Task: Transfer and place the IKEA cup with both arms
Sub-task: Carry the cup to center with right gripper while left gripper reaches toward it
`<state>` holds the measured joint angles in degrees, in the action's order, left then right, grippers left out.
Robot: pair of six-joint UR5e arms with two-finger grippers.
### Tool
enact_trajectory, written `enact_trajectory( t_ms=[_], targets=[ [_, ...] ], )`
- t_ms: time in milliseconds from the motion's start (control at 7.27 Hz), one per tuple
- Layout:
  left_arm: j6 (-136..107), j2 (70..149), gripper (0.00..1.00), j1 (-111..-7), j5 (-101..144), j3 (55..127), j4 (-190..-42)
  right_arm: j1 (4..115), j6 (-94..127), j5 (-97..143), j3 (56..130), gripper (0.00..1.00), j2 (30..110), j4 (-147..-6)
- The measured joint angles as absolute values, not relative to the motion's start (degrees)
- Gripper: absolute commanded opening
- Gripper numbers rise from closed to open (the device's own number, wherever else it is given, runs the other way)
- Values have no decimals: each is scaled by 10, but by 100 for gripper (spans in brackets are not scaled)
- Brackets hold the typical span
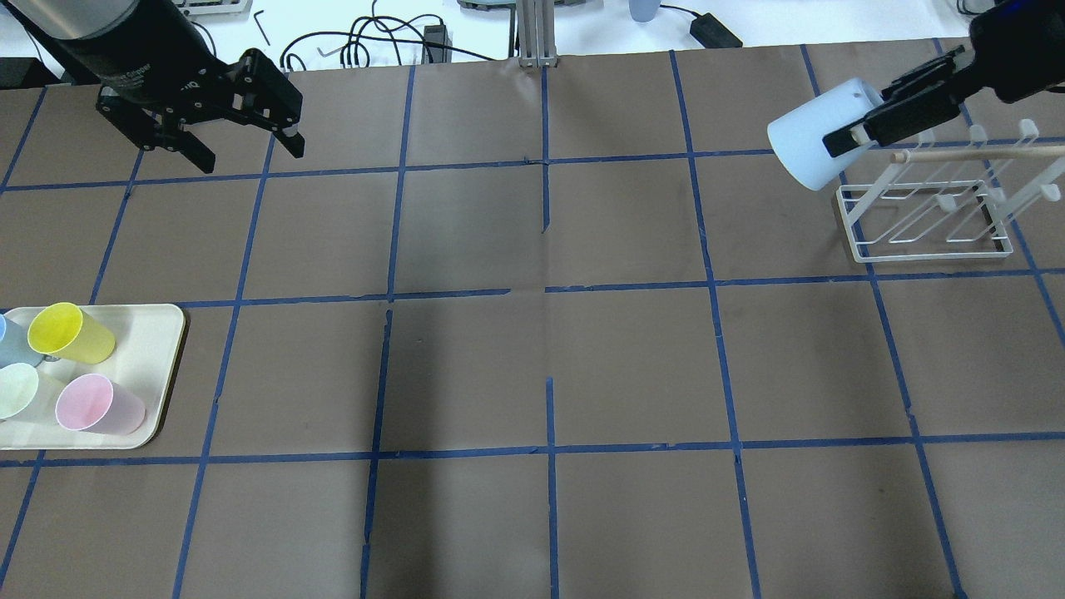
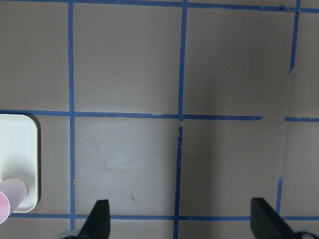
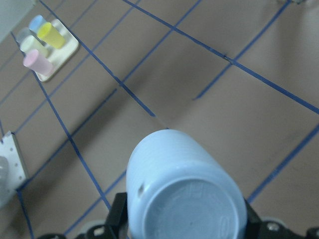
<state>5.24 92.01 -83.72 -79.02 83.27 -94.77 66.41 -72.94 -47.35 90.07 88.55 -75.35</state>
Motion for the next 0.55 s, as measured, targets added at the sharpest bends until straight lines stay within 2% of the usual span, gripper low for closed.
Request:
enact_trajectory(
  t_ms=[550],
  targets=[
    [135, 914, 100, -774, -458, 925, -945, 715, -721, -237, 908, 42, 893, -546]
  ],
)
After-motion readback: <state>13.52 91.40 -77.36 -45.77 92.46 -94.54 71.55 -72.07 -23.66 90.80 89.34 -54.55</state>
